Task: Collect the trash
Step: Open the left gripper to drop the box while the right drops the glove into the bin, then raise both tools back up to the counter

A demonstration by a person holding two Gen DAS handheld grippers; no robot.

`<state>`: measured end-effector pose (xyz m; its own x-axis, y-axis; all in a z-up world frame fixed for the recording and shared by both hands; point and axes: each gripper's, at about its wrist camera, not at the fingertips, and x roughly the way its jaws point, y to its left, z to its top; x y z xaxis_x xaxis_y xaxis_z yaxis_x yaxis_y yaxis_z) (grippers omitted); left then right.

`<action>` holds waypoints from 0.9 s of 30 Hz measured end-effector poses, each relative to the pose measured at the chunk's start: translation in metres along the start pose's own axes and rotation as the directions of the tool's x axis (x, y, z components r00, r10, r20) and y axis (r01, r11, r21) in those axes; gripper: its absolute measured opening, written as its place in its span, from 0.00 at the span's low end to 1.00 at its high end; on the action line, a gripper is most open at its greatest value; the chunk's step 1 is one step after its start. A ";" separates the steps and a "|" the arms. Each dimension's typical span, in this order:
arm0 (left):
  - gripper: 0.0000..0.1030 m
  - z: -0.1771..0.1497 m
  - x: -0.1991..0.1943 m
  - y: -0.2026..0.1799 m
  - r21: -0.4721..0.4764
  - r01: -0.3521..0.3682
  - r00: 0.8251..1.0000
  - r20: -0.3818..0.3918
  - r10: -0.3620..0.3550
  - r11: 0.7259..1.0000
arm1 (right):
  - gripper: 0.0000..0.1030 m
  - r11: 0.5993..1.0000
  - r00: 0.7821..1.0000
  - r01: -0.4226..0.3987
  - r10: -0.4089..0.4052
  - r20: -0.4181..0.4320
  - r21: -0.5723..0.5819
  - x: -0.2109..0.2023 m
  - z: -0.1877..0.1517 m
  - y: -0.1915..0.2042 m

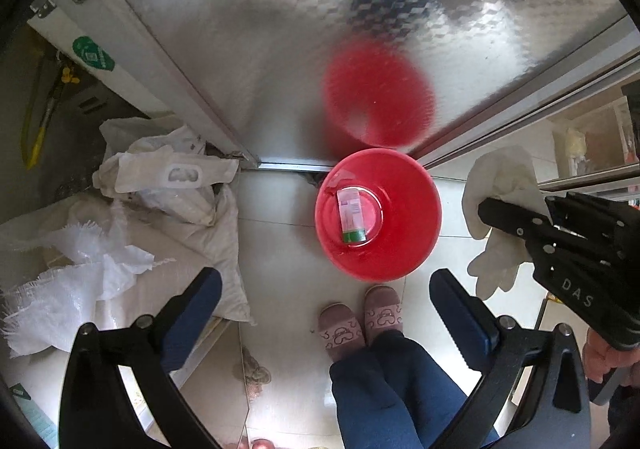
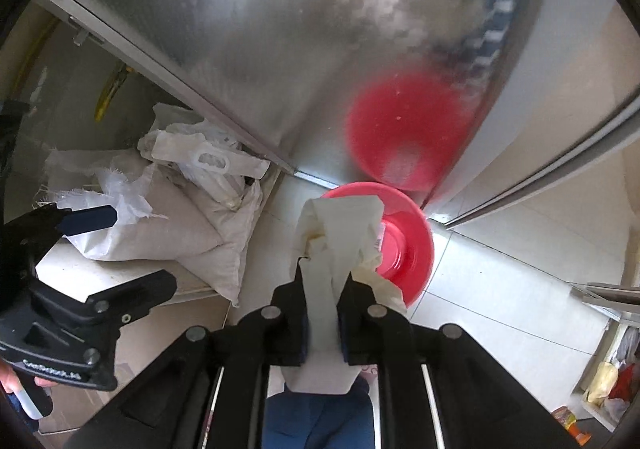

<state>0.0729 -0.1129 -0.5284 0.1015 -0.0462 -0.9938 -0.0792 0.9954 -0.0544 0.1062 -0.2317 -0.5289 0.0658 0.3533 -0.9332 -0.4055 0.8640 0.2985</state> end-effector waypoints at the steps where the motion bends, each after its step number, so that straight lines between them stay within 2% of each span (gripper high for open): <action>1: 1.00 -0.001 0.001 0.001 -0.005 -0.007 1.000 0.000 0.007 1.000 | 0.15 1.000 1.000 0.009 -0.009 -0.001 -0.010 0.001 0.000 0.001; 2: 1.00 -0.001 0.001 0.001 -0.009 -0.011 1.000 0.001 0.011 1.000 | 0.17 0.999 1.000 0.025 -0.025 0.002 -0.020 0.001 0.000 0.002; 4: 1.00 -0.002 0.002 0.000 -0.008 -0.022 1.000 0.005 0.022 1.000 | 0.37 0.999 0.999 0.045 -0.044 0.004 -0.027 0.002 -0.001 0.003; 6: 1.00 -0.004 0.000 -0.002 -0.005 -0.028 1.000 0.013 0.029 1.000 | 0.52 0.999 0.999 0.032 -0.032 0.005 -0.018 0.001 -0.002 0.001; 7: 1.00 -0.005 -0.001 -0.003 -0.003 -0.028 0.999 0.016 0.028 1.000 | 0.56 1.000 1.000 0.027 -0.027 0.006 -0.012 0.000 -0.003 -0.001; 11: 1.00 -0.009 -0.010 -0.007 0.003 -0.051 0.998 0.038 0.051 0.999 | 0.62 0.999 0.999 0.041 -0.041 -0.011 -0.004 -0.003 -0.007 -0.002; 13: 1.00 -0.010 -0.018 -0.008 0.003 -0.044 0.998 0.047 0.043 0.999 | 0.72 0.998 0.998 0.056 -0.056 -0.005 -0.016 -0.011 -0.010 -0.001; 16: 1.00 -0.009 -0.042 -0.012 0.005 -0.034 0.998 0.061 0.033 0.999 | 0.76 0.996 0.996 0.087 -0.087 0.017 -0.032 -0.032 -0.015 0.003; 17: 1.00 -0.010 -0.053 -0.014 0.008 -0.034 0.997 0.072 0.033 0.999 | 0.78 0.995 0.996 0.091 -0.090 0.023 -0.031 -0.040 -0.017 0.004; 19: 1.00 -0.010 -0.079 -0.020 0.016 -0.034 0.995 0.094 0.032 0.999 | 0.89 0.996 0.995 0.091 -0.090 0.044 -0.021 -0.064 -0.020 0.008; 22: 1.00 -0.010 -0.124 -0.025 0.023 -0.029 0.991 0.129 0.026 0.999 | 0.98 0.995 0.992 0.097 -0.096 0.077 -0.010 -0.105 -0.023 0.014; 27: 1.00 -0.011 -0.213 -0.033 0.022 -0.014 0.978 0.208 0.009 1.000 | 0.99 0.994 0.987 0.103 -0.105 0.123 0.020 -0.184 -0.021 0.029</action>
<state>0.0429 -0.1367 -0.3160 0.3049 -0.0189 -0.9522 -0.0585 0.9975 -0.0386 0.0636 -0.2796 -0.3528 0.2200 0.3024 -0.9274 -0.3787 0.9027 0.2045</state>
